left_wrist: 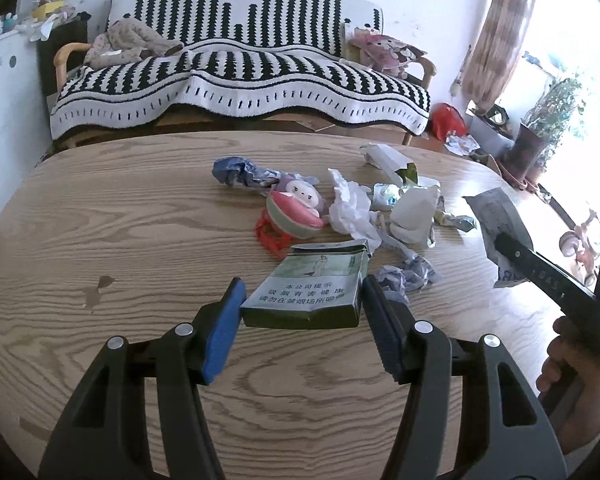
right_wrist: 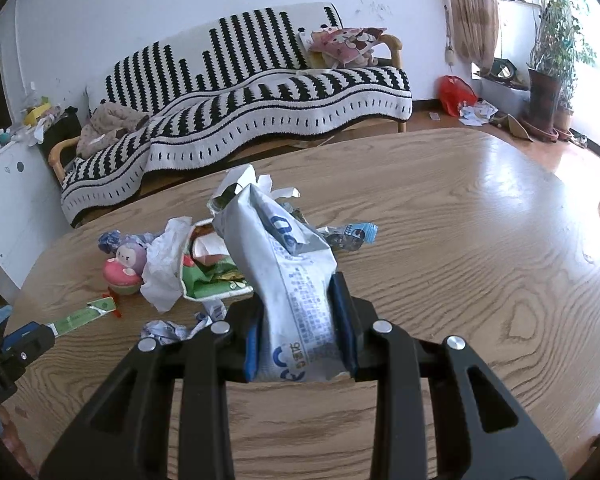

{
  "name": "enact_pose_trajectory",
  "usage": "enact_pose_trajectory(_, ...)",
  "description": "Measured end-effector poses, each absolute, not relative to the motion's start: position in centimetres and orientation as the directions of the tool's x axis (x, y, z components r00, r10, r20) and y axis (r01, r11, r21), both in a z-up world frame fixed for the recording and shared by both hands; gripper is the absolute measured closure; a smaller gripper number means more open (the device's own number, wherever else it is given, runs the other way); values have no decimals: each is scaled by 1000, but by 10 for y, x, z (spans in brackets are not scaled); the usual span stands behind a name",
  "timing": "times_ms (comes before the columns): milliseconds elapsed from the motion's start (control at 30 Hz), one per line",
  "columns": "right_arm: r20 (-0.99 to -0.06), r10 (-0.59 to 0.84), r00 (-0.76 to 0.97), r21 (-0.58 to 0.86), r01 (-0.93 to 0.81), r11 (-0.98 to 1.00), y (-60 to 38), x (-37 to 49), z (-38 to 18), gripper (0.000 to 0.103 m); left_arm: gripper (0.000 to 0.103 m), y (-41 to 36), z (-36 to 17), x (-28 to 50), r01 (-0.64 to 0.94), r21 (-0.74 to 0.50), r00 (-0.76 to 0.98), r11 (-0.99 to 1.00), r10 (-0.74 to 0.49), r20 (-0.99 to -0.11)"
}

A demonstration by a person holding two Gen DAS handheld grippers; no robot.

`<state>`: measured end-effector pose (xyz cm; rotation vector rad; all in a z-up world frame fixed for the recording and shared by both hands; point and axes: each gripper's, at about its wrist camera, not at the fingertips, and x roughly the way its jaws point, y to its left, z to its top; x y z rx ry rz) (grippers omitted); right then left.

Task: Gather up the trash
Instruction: 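Carry the white bag and green pack with both grippers toward the bin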

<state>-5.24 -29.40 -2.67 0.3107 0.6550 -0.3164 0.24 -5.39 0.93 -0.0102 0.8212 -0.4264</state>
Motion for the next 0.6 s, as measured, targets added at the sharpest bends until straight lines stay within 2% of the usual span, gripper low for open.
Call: enact_pose_trajectory(600,-666,-139,733,180,340,923,-297,-44,-35,72,45,-58,9,0,373,-160,599,914,-368,-711)
